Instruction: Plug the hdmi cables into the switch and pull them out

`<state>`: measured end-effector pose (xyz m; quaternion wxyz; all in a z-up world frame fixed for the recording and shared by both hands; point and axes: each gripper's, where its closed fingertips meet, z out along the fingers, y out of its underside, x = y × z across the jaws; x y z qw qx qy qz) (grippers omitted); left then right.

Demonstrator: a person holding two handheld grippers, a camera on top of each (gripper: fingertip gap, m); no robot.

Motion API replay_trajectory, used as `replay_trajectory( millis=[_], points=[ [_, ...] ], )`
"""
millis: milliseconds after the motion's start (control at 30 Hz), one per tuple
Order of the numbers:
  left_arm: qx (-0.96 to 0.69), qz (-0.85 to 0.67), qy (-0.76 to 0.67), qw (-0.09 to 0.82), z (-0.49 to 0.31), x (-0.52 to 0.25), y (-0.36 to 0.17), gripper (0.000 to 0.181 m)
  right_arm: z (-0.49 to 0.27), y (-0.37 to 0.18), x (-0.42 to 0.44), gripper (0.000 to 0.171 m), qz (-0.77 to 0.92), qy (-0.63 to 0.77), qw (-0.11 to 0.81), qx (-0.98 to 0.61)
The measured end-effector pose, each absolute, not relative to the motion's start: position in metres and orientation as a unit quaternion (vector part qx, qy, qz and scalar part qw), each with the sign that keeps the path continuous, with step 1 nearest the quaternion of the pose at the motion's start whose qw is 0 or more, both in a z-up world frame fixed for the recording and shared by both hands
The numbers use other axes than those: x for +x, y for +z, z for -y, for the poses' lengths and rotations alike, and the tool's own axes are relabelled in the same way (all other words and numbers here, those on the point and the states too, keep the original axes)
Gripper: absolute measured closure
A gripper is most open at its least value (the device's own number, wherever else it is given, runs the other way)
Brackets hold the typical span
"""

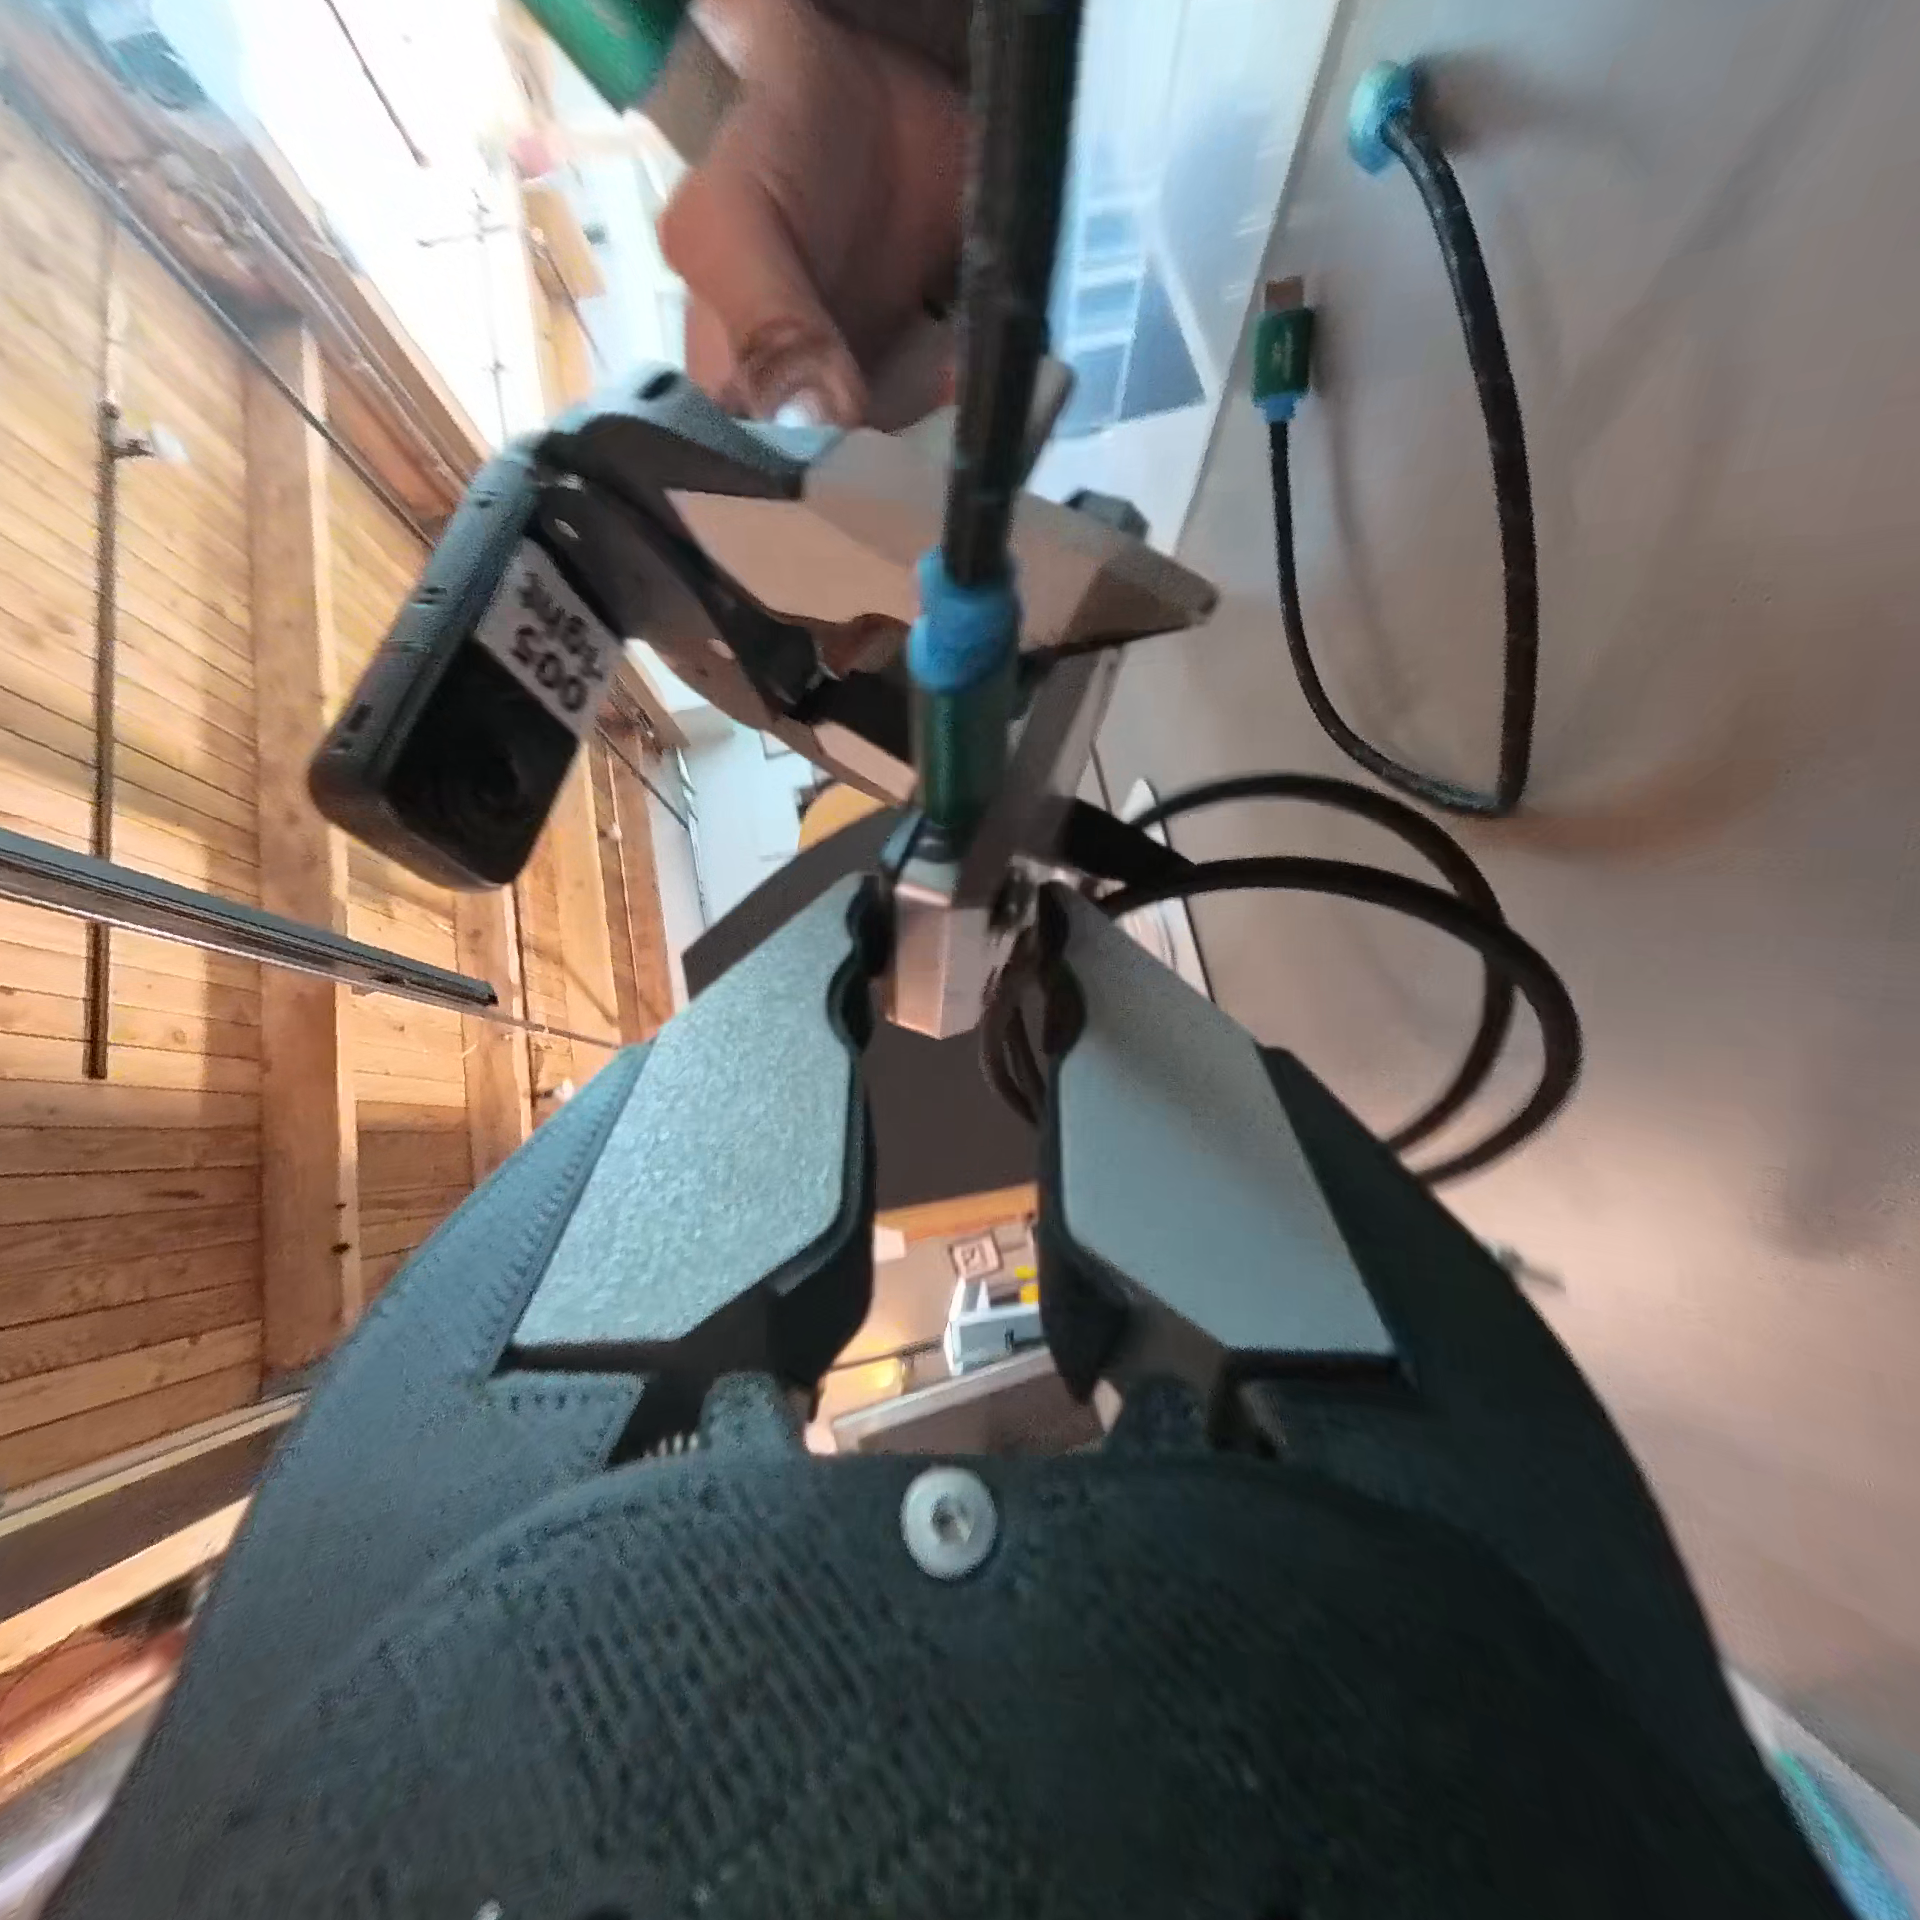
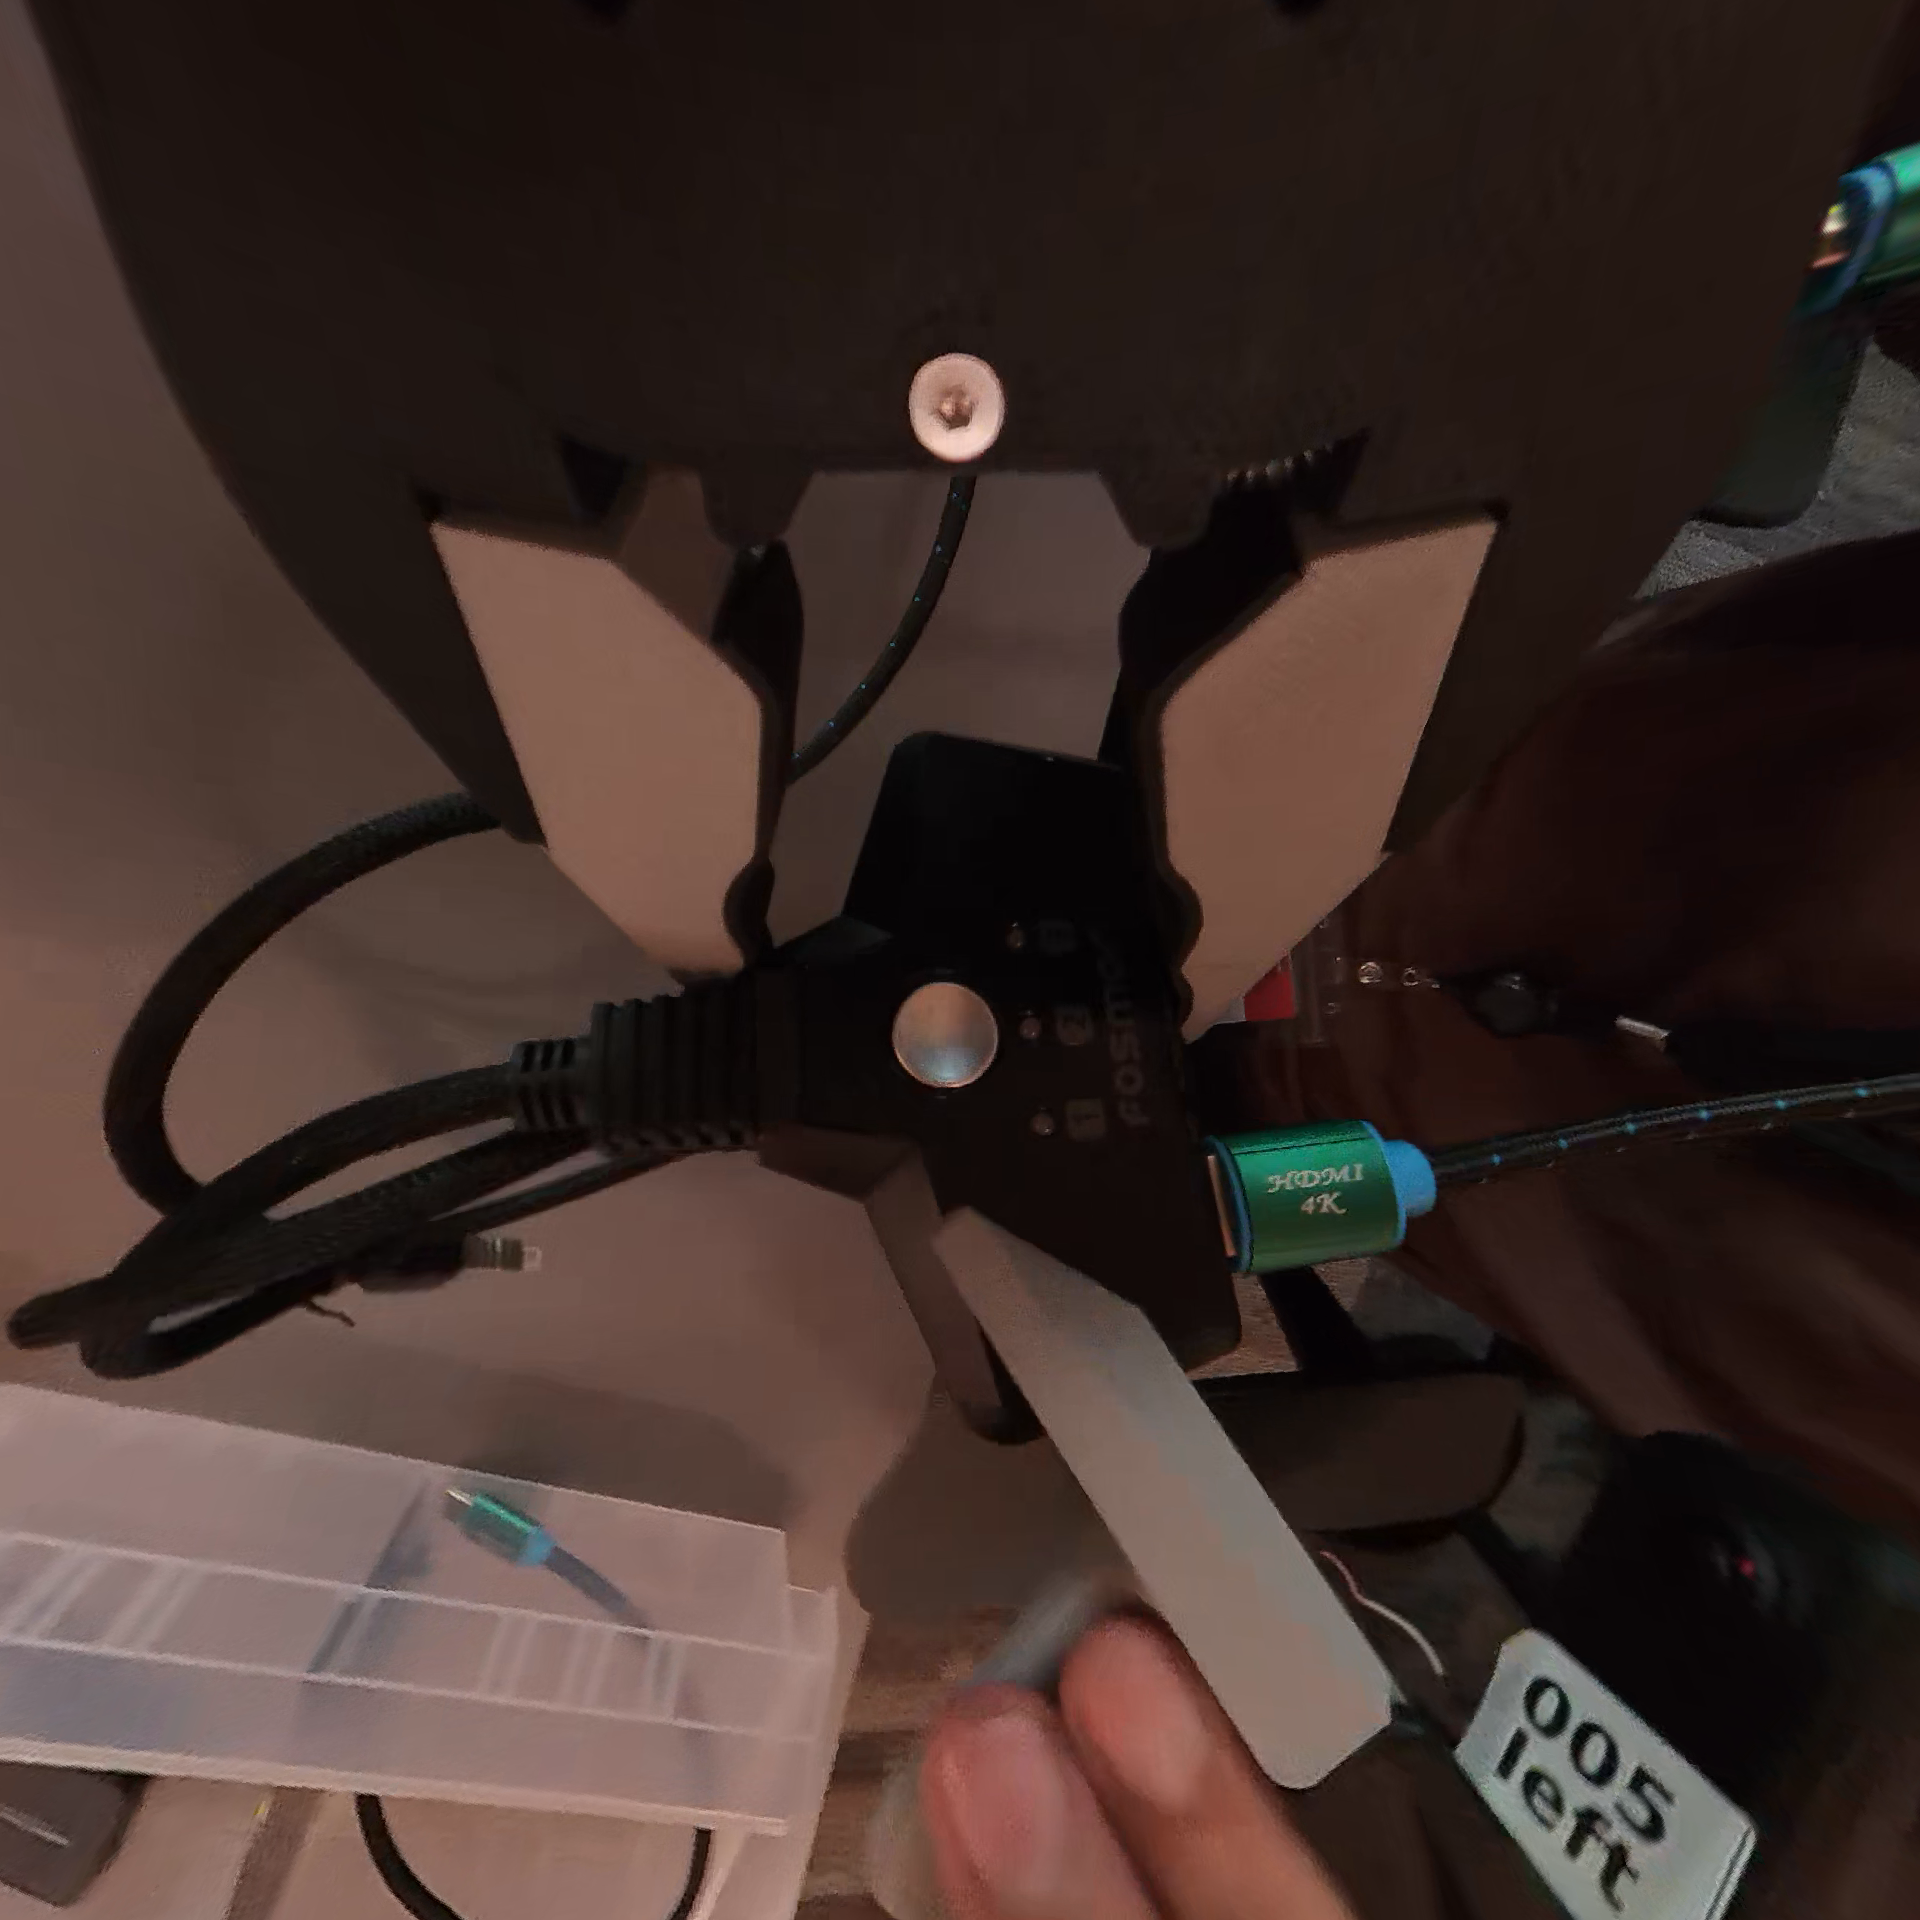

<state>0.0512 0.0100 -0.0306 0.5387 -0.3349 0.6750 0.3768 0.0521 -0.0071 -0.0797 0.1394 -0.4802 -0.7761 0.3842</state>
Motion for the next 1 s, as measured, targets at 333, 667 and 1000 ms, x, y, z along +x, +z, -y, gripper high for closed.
replay_trajectory(
  millis=[333,667,1000],
  points=[
    [-0.407,-0.631,0.373,0.544,-0.017,0.039,-0.033,0.163,-0.016,-0.067,0.050,0.107,0.734,0.412,0.200,-0.502],
    [-0.486,-0.630,0.395,0.459,-0.012,-0.038,-0.047,0.163,-0.067,-0.048,0.145,0.088,0.658,0.203,0.379,-0.618],
    [-0.533,-0.669,0.338,0.392,-0.024,-0.041,-0.058,0.163,0.025,0.000,0.213,0.083,0.715,0.041,0.463,-0.522]
  ],
)
